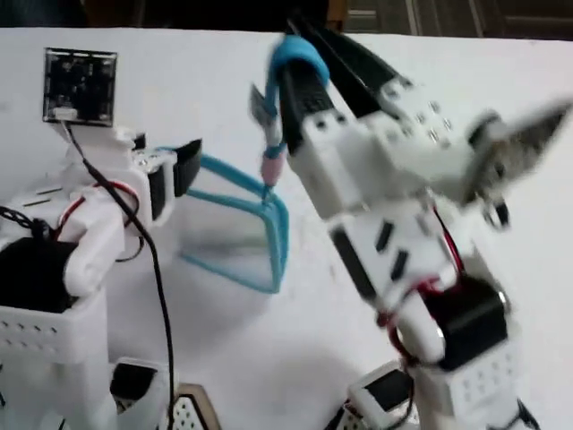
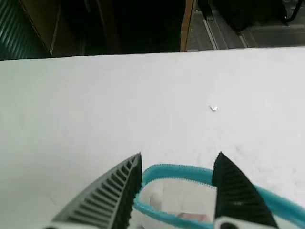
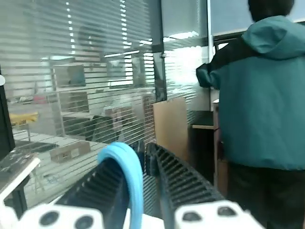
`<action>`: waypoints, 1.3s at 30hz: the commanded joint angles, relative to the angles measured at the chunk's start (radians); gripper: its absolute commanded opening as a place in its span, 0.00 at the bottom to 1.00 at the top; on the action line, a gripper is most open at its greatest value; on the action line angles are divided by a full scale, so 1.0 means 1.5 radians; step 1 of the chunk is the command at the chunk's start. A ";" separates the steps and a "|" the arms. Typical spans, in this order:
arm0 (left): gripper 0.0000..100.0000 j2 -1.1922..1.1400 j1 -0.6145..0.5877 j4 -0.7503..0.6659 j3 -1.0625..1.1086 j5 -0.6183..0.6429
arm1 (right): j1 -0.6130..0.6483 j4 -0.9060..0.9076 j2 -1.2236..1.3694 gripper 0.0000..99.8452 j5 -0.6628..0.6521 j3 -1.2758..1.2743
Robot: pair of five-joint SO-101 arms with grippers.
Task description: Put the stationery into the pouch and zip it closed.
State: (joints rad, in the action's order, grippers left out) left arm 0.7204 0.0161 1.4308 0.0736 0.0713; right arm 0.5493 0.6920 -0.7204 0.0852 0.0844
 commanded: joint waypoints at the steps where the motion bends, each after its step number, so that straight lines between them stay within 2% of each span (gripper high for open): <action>1: 0.25 0.003 -0.030 -0.017 -0.051 0.055 | 0.017 0.030 0.090 0.02 0.005 0.130; 6: 0.25 0.005 -0.165 0.028 -0.134 0.111 | 0.046 0.090 0.188 0.02 0.005 0.247; 9: 0.25 0.005 -0.218 0.132 -0.207 0.115 | 0.049 0.093 0.230 0.02 0.005 0.278; 11: 0.25 0.006 -0.211 0.220 -0.253 0.114 | 0.057 0.092 0.247 0.02 0.005 0.291; 12: 0.25 0.006 -0.197 0.245 -0.264 0.113 | 0.065 0.092 0.253 0.02 0.005 0.297; 16: 0.25 0.078 -0.118 0.238 -0.219 0.054 | 0.092 0.091 0.271 0.02 0.004 0.311; 22: 0.25 0.254 0.136 0.237 -0.029 0.051 | 0.100 0.088 0.283 0.02 0.004 0.316; 25: 0.25 0.331 0.207 0.236 0.065 0.052 | 0.100 0.087 0.280 0.02 0.004 0.316; 30: 0.28 0.366 0.226 0.158 0.174 0.102 | 0.115 0.087 0.279 0.02 -0.001 0.317; 33: 0.28 0.346 0.224 0.095 0.207 0.146 | 0.137 0.081 0.280 0.02 -0.033 0.317; 39: 0.28 0.197 0.221 0.082 0.095 0.262 | 0.140 0.072 0.283 0.02 -0.038 0.317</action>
State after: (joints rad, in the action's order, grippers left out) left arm 1.1285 0.3491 1.5658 0.3237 0.3951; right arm 0.7564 0.8255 -0.2923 0.0376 0.5171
